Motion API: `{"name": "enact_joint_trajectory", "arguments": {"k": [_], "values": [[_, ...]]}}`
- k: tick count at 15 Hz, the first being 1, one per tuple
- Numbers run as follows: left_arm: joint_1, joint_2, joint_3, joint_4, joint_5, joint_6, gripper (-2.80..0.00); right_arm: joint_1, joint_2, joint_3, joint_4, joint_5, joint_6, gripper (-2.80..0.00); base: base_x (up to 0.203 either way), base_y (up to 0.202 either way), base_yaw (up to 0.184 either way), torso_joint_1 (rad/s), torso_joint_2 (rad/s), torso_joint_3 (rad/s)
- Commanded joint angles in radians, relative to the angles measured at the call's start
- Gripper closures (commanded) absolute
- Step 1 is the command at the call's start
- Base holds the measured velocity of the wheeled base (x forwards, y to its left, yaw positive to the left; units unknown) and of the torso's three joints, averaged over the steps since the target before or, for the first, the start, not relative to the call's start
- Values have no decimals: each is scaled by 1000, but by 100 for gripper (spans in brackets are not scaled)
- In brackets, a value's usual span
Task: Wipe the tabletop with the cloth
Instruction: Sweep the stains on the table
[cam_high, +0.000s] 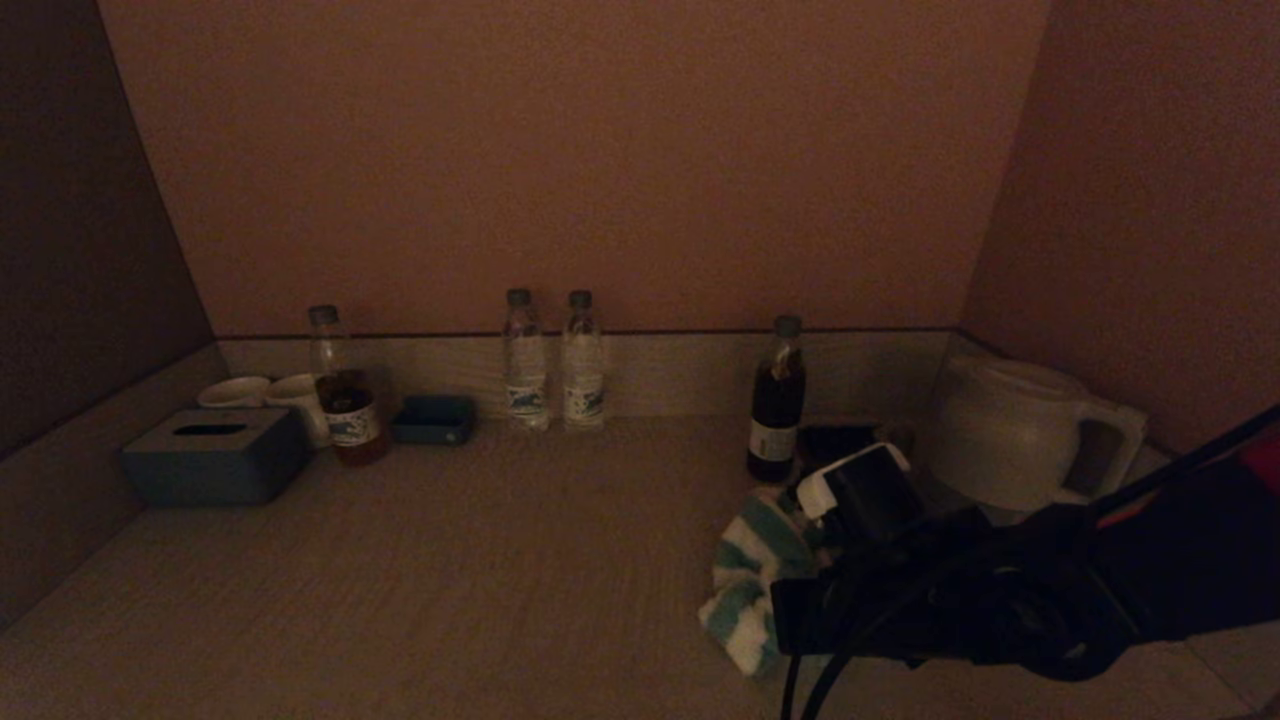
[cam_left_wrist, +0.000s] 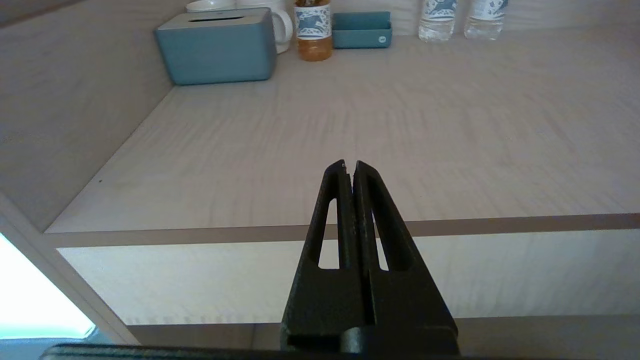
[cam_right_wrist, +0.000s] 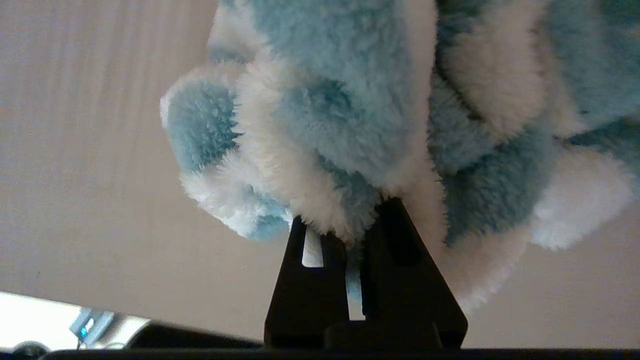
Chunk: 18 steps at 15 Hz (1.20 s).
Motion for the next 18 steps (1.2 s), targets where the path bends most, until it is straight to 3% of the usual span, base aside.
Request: {"name": "enact_joint_trajectory", "arguments": {"k": [1,18], "values": [[-1,1,0,0,0,0,0,-34,-8,-7,0,9,1,0,0,0,0,0,0,0],[-1,1,0,0,0,0,0,-158,-19,-133,-56,7,-16,0,0,0,0,0,0,0]]}}
